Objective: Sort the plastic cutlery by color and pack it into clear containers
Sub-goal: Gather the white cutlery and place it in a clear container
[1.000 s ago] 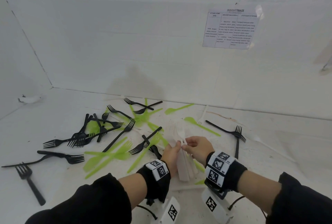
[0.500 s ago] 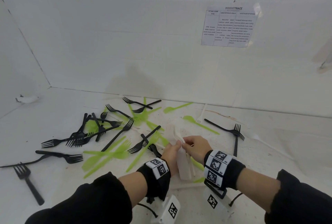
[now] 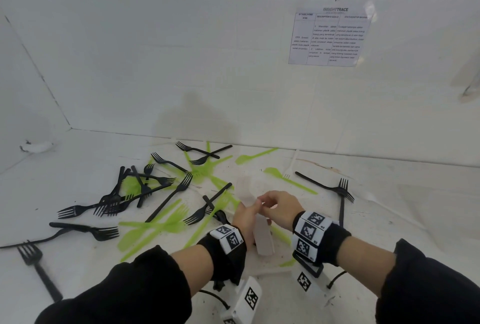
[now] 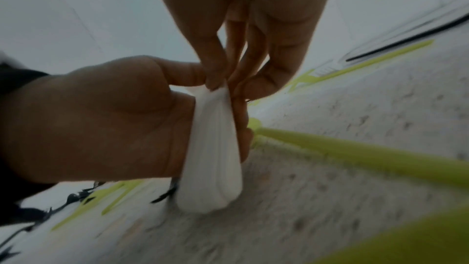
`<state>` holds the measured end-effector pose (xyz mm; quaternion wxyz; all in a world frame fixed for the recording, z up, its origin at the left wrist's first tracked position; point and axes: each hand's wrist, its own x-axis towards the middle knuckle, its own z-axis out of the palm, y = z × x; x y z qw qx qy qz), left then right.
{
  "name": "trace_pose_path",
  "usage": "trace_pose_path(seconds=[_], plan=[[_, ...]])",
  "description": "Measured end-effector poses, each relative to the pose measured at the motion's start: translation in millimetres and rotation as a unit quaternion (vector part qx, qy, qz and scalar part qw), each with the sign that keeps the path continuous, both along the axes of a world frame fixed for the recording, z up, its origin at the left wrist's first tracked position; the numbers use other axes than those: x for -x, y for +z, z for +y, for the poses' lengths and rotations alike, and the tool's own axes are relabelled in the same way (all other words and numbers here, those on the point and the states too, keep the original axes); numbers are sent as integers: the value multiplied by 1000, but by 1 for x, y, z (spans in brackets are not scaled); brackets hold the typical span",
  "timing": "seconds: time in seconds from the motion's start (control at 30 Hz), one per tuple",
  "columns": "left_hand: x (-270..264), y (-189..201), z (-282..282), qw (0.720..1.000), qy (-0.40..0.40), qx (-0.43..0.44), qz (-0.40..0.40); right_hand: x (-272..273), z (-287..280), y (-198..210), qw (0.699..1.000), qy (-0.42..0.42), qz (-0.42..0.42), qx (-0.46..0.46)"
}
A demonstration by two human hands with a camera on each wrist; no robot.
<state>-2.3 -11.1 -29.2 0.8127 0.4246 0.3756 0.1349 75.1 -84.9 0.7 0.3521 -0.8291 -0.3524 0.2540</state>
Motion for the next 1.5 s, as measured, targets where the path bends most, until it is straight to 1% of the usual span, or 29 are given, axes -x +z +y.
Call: trace_pose_path(seconds=[0.07,0.1,0.13,0.2,0.27,0.33,0.37,0.4,0.47,0.6,0.67,0.7,0.8,0.83,0.87,0.9,0.97,1.0,1.07,1.13,1.2,1.27,1.3,1.33,1.4,1.5], plan=[[-2,0,3,1000,16,-17,7,-12,4,6,996,61,-35,47],[-3,1,4,999,19,-23,10,-21,8,9,995,66,-38,59],[-3,1,5,999,21,-25,15,-35,11,11,995,53,-51,71],[-4,3,7,999,20,-21,22,-68,19,14,983,11,-140,121],[-5,5,10,999,13,-26,29,-103,25,14,952,11,-224,207],[-6,4,16,999,13,-30,30,-128,32,13,912,41,-272,303],[-6,3,19,999,13,-33,30,-137,35,13,895,66,-292,330],[-6,2,22,999,11,-39,33,-145,38,13,882,91,-308,345],[-6,0,26,998,6,-51,48,-157,44,14,867,122,-328,356],[-7,-2,31,997,4,-41,59,-166,61,9,857,116,-329,381],[-7,-1,33,997,5,-43,62,-162,67,5,844,125,-344,393],[-8,0,34,997,6,-42,62,-160,69,4,844,126,-352,385],[-6,2,34,998,8,-39,57,-158,67,4,849,116,-361,368],[-4,3,33,998,10,-38,55,-157,66,5,856,104,-359,357],[-2,3,32,998,14,-37,53,-156,64,6,872,82,-348,334],[-1,4,30,998,16,-40,50,-156,61,8,897,54,-326,295],[5,4,29,998,28,-45,35,-145,58,16,946,-6,-269,181],[8,6,28,998,37,-46,26,-137,57,21,963,-27,-245,112],[14,8,27,997,58,-49,12,-111,57,34,981,-29,-191,15],[20,10,27,995,81,-52,3,-74,58,44,995,16,-100,-16],[28,13,27,993,101,-59,-11,-33,61,47,998,65,16,-12],[38,18,28,993,100,-58,-26,3,66,41,991,87,95,-22],[45,20,29,994,96,-55,-25,17,70,36,990,89,107,-31],[53,22,31,994,102,-44,-24,29,74,31,990,88,100,-39],[70,23,39,993,112,-22,-36,47,85,24,992,93,65,-49],[96,22,54,992,117,-45,-31,65,104,21,993,98,49,-43]])
